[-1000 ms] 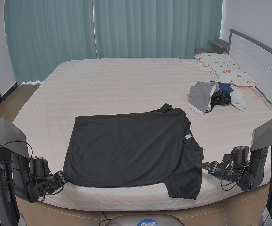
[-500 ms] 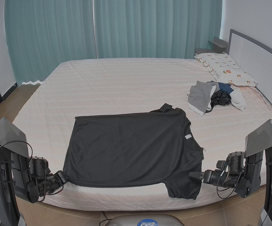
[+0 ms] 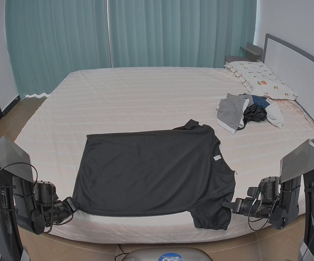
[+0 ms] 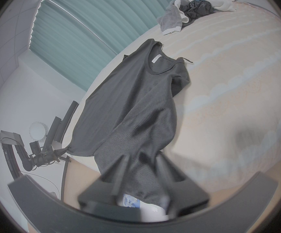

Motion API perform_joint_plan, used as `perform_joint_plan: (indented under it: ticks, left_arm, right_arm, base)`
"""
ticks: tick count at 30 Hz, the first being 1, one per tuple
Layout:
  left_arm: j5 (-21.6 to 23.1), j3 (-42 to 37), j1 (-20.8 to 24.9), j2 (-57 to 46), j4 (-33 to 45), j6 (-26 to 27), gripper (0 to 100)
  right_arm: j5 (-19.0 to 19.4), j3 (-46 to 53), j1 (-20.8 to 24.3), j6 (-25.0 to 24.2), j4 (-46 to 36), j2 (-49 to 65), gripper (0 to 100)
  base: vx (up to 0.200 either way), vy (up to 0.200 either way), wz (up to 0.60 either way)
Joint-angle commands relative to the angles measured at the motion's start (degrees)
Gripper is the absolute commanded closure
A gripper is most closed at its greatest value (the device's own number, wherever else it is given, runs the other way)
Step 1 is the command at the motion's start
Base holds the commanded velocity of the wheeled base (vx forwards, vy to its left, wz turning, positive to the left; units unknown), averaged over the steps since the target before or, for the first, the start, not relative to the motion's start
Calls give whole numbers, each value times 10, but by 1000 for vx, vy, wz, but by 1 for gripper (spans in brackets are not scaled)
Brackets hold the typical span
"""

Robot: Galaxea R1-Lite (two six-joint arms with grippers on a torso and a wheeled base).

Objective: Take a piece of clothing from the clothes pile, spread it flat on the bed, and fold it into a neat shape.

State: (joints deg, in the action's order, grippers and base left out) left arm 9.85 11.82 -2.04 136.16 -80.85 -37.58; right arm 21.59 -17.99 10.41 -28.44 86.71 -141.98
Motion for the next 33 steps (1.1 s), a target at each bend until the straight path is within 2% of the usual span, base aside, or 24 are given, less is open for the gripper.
perform_joint_plan:
  ticks: [1,8,14,16,20,27,33]
  left_arm:
    - [1,0,-1,1,0,-1,100]
    - [0,0,-1,1,-1,0,100]
    - [-2,-2,-2,2,-1,1,100]
    - [-7,-8,-3,-1,-1,8,100]
    - [-9,-15,-2,-5,-2,12,100]
    - [-33,-63,0,-2,-48,79,100]
    - [-57,-87,2,1,-80,102,100]
  right_arm:
    - [-1,6,-10,2,2,0,100]
    - [5,56,-44,33,27,10,100]
    - [7,78,-45,54,27,22,100]
    - [6,92,-45,82,27,26,100]
    - [6,106,-43,88,27,34,100]
    - [6,139,-38,117,27,51,100]
    - [6,155,-39,142,27,50,100]
  base:
    - [0,0,0]
    - [0,0,0]
    - [0,0,0]
    - [0,0,0]
    - [0,0,0]
    - [0,0,0]
    - [0,0,0]
